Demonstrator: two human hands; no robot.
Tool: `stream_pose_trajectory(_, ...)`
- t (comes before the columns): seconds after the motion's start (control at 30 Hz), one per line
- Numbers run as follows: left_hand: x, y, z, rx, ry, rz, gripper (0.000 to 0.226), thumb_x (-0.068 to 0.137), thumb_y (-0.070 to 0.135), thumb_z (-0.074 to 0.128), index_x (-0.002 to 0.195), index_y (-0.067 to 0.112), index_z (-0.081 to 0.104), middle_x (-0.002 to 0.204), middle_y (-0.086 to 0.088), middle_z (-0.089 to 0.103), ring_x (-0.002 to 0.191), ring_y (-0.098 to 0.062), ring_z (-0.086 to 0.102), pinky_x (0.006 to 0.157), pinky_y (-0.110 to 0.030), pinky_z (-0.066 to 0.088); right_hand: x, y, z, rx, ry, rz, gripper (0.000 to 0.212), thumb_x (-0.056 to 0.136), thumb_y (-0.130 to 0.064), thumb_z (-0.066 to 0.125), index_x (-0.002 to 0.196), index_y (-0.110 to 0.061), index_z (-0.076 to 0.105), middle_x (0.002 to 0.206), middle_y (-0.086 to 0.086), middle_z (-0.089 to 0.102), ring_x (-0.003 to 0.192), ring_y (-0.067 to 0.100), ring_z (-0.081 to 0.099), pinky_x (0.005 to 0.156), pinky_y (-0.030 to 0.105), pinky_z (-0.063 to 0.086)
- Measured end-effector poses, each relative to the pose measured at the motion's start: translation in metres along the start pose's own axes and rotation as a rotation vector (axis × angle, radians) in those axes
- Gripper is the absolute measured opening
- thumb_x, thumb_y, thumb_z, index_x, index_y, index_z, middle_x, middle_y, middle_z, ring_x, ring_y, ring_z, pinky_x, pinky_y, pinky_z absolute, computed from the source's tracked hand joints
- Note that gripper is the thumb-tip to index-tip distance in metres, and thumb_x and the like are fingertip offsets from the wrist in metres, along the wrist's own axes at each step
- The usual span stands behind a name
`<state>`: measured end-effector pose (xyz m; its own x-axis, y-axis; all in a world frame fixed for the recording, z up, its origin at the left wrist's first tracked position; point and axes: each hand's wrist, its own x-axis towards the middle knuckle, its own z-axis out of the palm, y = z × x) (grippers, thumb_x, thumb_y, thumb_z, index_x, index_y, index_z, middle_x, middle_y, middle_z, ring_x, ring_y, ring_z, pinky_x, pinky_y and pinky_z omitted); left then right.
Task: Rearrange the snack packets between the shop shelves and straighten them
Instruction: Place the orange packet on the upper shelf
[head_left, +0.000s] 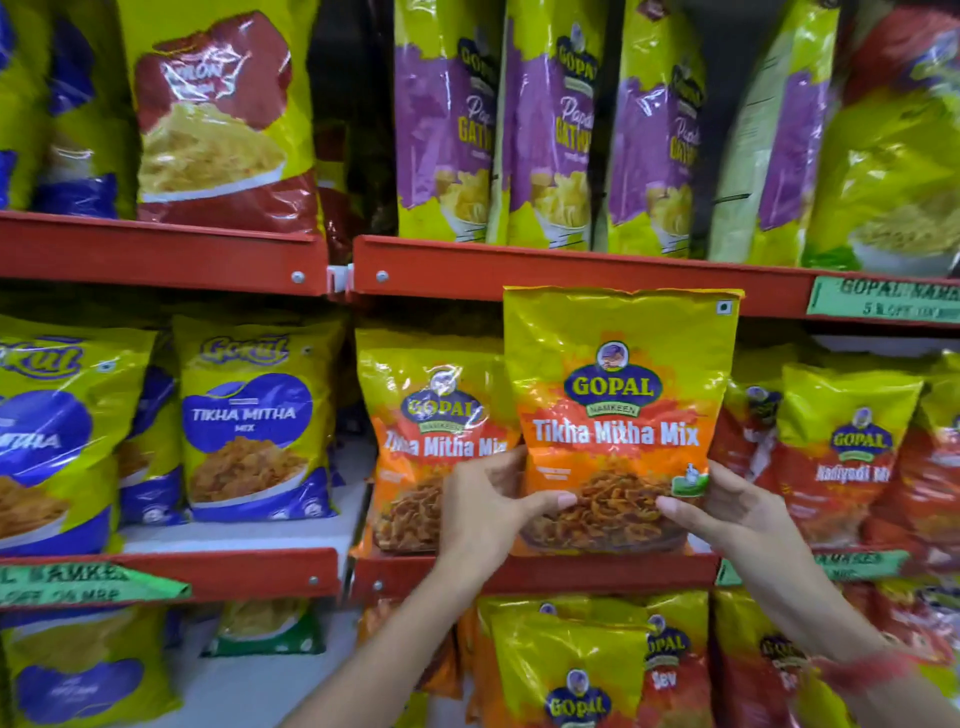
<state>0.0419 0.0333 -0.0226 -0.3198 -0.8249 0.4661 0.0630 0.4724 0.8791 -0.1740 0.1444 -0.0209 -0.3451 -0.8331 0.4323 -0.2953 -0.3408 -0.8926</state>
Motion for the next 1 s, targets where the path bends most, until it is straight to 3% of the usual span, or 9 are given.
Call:
stream_pose_trajectory(0.1, 0.019, -0.009, 0.033, 0.036, 0.0, -0.033, 0.043, 0.06, 0.017, 0.088, 0.101, 0.012, 0.074, 0.095, 0.0, 0.078, 0.088, -0.006, 0.073, 0.082, -0.032, 0.06, 0.021, 0.023, -0.025, -0.017, 0.019, 0.024, 0.048, 0.076, -0.01, 0.074, 0.123, -0.016, 0.066, 0.113, 0.001, 0.076, 0.11, 0.015, 0.069, 0.089, 0.027, 0.058)
stream_pose_trajectory(0.17, 0.028, -0.019, 0.045, 0.081, -0.004, -0.06, 0.04, 0.061, 0.023, 0.088, 0.097, 0.013, 0.073, 0.096, -0.001, 0.078, 0.088, -0.008, 0.073, 0.084, -0.037, 0.059, 0.034, 0.037, -0.034, -0.029, 0.013, 0.042, 0.052, 0.074, -0.013, 0.075, 0.125, -0.016, 0.064, 0.116, 0.003, 0.075, 0.113, 0.019, 0.068, 0.093, 0.032, 0.056)
stream_pose_trajectory(0.37, 0.036, -0.043, 0.058, 0.224, -0.02, -0.125, 0.027, 0.067, 0.033, 0.083, 0.082, 0.015, 0.07, 0.097, -0.004, 0.077, 0.089, -0.01, 0.071, 0.083, -0.039, 0.058, 0.052, 0.069, -0.035, -0.061, -0.013, 0.134, 0.043, 0.078, -0.01, 0.074, 0.119, -0.021, 0.066, 0.117, 0.0, 0.075, 0.115, 0.012, 0.066, 0.084, 0.015, 0.055)
stream_pose_trajectory(0.53, 0.039, -0.041, 0.057, 0.277, -0.129, -0.1, 0.045, 0.079, 0.034, 0.074, 0.114, 0.008, 0.066, 0.118, -0.006, 0.071, 0.108, -0.02, 0.065, 0.096, -0.04, 0.053, 0.046, 0.064, -0.033, -0.254, 0.017, 0.204, 0.046, 0.085, -0.016, 0.071, 0.129, -0.017, 0.059, 0.123, 0.001, 0.07, 0.12, 0.017, 0.063, 0.09, 0.022, 0.055)
stream_pose_trajectory(0.63, 0.035, -0.036, 0.048, 0.249, -0.228, -0.131, 0.053, 0.087, 0.035, 0.064, 0.133, 0.008, 0.053, 0.132, 0.001, 0.06, 0.12, -0.015, 0.057, 0.098, -0.028, 0.046, 0.033, 0.041, -0.011, -0.632, 0.193, 0.129, 0.062, 0.084, -0.021, 0.074, 0.139, -0.009, 0.048, 0.127, 0.013, 0.066, 0.12, 0.032, 0.061, 0.096, 0.044, 0.05)
stream_pose_trajectory(0.7, 0.026, -0.033, 0.039, 0.215, -0.237, -0.158, 0.057, 0.089, 0.034, 0.061, 0.138, 0.008, 0.047, 0.135, 0.0, 0.055, 0.124, -0.014, 0.053, 0.099, -0.025, 0.042, 0.021, 0.021, 0.014, -0.758, 0.291, 0.028, 0.068, 0.085, -0.02, 0.073, 0.143, -0.005, 0.042, 0.139, 0.018, 0.055, 0.127, 0.035, 0.053, 0.102, 0.044, 0.043)
stream_pose_trajectory(0.77, 0.015, -0.033, 0.026, 0.193, -0.234, -0.167, 0.053, 0.09, 0.035, 0.06, 0.136, 0.009, 0.05, 0.136, -0.005, 0.057, 0.125, -0.018, 0.054, 0.102, -0.027, 0.042, 0.008, 0.005, 0.04, -0.767, 0.314, -0.07, 0.063, 0.087, -0.02, 0.07, 0.142, -0.004, 0.043, 0.141, 0.019, 0.051, 0.13, 0.035, 0.049, 0.105, 0.041, 0.04)
stream_pose_trajectory(0.9, -0.01, -0.033, -0.011, 0.118, -0.191, -0.132, 0.035, 0.09, 0.033, 0.061, 0.119, 0.012, 0.064, 0.114, -0.01, 0.07, 0.107, -0.019, 0.066, 0.096, -0.038, 0.052, -0.018, -0.006, 0.086, -0.658, 0.249, -0.139, 0.046, 0.087, -0.021, 0.069, 0.131, -0.011, 0.058, 0.129, 0.009, 0.064, 0.118, 0.027, 0.06, 0.096, 0.032, 0.042)
stream_pose_trajectory(1.0, -0.036, -0.04, -0.045, 0.08, -0.183, -0.159, 0.02, 0.092, 0.027, 0.057, 0.107, 0.016, 0.067, 0.107, -0.008, 0.074, 0.099, -0.017, 0.071, 0.089, -0.026, 0.054, -0.042, 0.003, 0.118, -0.584, 0.165, -0.077, 0.035, 0.087, -0.024, 0.069, 0.121, -0.016, 0.066, 0.119, 0.003, 0.071, 0.108, 0.021, 0.066, 0.093, 0.033, 0.049)
